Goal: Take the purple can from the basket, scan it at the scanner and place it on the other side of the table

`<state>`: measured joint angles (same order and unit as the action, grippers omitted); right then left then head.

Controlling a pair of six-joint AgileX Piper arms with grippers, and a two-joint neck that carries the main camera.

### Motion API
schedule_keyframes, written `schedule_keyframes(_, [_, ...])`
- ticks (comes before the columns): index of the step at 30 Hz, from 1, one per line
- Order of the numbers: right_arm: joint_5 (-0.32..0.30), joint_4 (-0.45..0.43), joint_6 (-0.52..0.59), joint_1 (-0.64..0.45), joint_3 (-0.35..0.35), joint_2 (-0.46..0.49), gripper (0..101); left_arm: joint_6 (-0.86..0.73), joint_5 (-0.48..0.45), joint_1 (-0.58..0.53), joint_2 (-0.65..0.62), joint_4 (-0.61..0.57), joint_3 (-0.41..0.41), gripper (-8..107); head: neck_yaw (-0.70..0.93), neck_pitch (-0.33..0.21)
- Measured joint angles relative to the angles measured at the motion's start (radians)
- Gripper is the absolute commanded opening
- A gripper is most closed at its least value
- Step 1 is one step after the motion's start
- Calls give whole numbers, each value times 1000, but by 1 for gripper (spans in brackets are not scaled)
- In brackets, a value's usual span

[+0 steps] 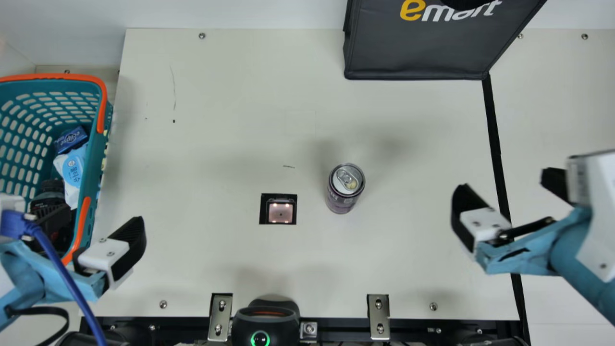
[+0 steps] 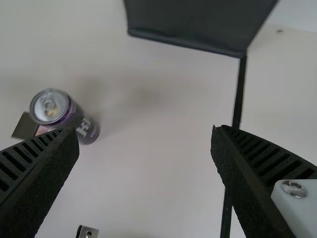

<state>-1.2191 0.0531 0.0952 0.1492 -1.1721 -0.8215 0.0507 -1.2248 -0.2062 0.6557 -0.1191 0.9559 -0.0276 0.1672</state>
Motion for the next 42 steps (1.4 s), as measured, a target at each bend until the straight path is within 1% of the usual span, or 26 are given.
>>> schedule_keyframes(4, [0,38,59,61,32,-33,95,0,0,0,0,0,0,90,0,0])
schedule_keyframes(7, [1,47,82,100,37,-61,95,0,0,0,0,0,0,90,0,0])
schedule_keyframes(10, [1,48,72,134,21,-93,95,0,0,0,0,0,0,90,0,0])
schedule_keyframes(13, [0,37,35,177,-3,-131,95,0,0,0,0,0,0,90,2,0])
schedule_keyframes(18, [2,-17,-64,278,-56,-201,95,0,0,0,0,0,0,90,0,0])
schedule_keyframes(25, [1,-95,-267,439,-130,-304,95,0,0,0,0,0,0,90,0,0])
schedule_keyframes(27, [9,-113,-324,485,-141,-333,95,0,0,0,0,0,0,90,0,0])
schedule_keyframes(34, [48,-182,-525,613,-143,-406,95,0,0,0,0,0,0,90,0,0])
schedule_keyframes(42, [86,-256,-697,698,-96,-451,95,0,0,0,0,0,0,90,0,0])
